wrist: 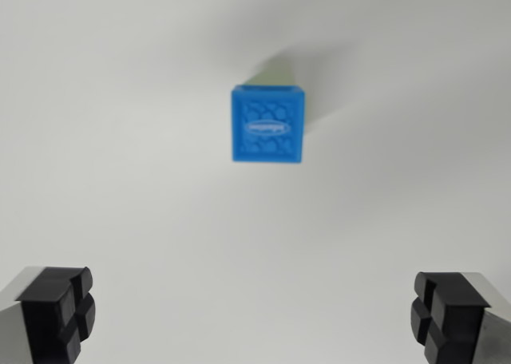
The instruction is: Stack cube
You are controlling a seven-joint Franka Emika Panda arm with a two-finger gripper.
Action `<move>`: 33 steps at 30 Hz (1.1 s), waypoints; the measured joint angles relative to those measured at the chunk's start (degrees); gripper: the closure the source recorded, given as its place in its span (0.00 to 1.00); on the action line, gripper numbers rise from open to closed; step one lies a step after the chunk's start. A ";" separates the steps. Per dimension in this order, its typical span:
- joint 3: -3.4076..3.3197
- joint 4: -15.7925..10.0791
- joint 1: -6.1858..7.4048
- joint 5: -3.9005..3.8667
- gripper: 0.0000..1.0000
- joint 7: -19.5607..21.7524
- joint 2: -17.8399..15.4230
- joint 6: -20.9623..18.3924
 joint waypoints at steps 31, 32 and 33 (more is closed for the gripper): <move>0.00 5.53 0.00 -0.05 0.00 0.08 -2.63 -8.19; 0.00 5.53 0.00 -0.05 0.00 0.08 -2.63 -8.19; 0.00 5.53 0.00 -0.05 0.00 0.08 -2.63 -8.19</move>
